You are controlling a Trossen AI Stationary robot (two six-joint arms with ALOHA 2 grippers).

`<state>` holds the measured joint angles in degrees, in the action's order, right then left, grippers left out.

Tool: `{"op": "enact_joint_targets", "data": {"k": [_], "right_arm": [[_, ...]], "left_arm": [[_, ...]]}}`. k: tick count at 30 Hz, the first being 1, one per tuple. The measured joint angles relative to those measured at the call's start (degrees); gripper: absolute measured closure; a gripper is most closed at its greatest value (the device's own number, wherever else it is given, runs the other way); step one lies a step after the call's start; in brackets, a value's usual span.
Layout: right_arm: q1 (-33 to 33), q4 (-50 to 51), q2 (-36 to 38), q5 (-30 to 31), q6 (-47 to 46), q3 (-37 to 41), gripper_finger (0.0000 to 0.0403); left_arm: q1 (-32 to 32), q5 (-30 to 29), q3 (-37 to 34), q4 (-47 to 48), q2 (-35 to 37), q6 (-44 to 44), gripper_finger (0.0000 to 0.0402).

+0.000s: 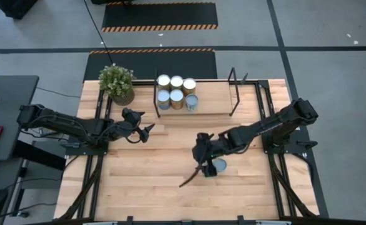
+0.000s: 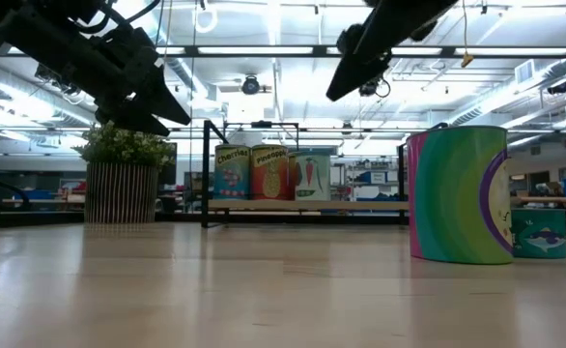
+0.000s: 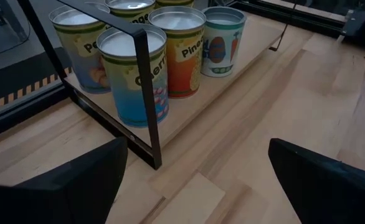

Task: Pick and place cans onto a shelf
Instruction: Put the light green can on the shelf

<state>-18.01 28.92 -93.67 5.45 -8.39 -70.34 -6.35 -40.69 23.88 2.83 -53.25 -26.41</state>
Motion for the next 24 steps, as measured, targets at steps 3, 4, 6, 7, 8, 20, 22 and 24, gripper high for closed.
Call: {"op": "enact_joint_targets", "data": {"k": [3, 4, 6, 7, 8, 20, 22, 24], "right_arm": [[-2.96, -0.23, 0.00, 1.82, 0.74, 0.38, 0.0027], [-3.80, -0.17, 0.00, 2.43, 0.90, 0.63, 0.0027], [-5.32, -0.30, 0.00, 2.65, 1.53, 1.38, 0.0024], [-5.97, -0.31, 0.00, 2.67, 2.16, 1.88, 0.0022], [-6.56, 0.51, 0.00, 2.75, 2.61, 2.10, 0.0019], [-10.13, 30.74, 0.04, 8.63, -6.92, 1.21, 0.0018], [-10.17, 29.98, 0.00, 8.39, -7.92, 3.34, 0.0018], [-10.19, 26.07, 0.00, 8.35, -7.10, 5.00, 0.0018]], "left_arm": [[0.00, 0.01, 0.00, 0.01, 0.01, 0.01, 0.0005], [0.00, 0.02, 0.00, 0.01, 0.01, 0.00, 0.0005], [0.00, 0.02, 0.00, 0.05, 0.02, 0.00, 0.0005], [0.00, 0.02, 0.00, 0.09, 0.00, 0.00, 0.0005], [0.00, 0.02, 0.00, 0.07, 0.01, 0.00, 0.0005], [-0.02, 0.02, 0.00, 0.25, 0.00, -0.39, 0.0005], [0.00, 0.02, 0.00, 0.28, 0.01, -0.39, 0.0005], [0.00, 0.02, 0.00, 0.41, 0.02, -0.39, 0.0005]]}}
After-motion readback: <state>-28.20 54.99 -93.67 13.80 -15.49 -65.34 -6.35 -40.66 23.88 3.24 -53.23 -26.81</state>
